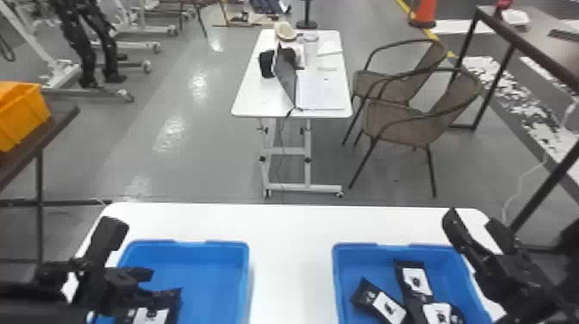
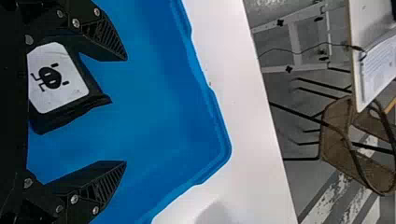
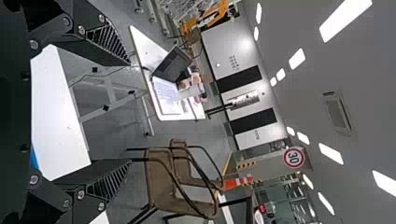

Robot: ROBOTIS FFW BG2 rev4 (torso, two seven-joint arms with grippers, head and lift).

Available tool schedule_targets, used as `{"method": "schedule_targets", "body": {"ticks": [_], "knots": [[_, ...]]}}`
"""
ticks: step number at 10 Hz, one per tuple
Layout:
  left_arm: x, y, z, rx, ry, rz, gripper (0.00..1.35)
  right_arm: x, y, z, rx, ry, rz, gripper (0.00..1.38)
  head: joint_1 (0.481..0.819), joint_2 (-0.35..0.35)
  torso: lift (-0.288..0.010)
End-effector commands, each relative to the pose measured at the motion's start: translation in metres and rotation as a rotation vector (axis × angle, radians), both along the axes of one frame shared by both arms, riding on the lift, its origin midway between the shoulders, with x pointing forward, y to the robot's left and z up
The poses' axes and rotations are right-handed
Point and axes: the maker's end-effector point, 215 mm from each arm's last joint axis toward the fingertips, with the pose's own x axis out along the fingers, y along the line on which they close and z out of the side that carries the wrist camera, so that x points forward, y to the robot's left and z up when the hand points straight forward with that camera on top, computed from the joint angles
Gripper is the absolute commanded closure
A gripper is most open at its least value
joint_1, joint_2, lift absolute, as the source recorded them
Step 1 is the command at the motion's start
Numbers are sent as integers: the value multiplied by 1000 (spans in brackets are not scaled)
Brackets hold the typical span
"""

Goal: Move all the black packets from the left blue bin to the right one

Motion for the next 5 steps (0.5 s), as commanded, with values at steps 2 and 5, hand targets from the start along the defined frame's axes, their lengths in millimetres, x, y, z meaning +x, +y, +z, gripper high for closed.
{"method": "schedule_targets", "body": {"ticks": [2, 5], "knots": [[-25, 17, -16, 101, 139, -4, 274, 3, 15, 22, 52, -45, 24, 306, 695, 48, 0], [-37, 43, -16, 169, 195, 22, 289, 3, 17, 27, 75, -57, 32, 306, 695, 89, 0]]}}
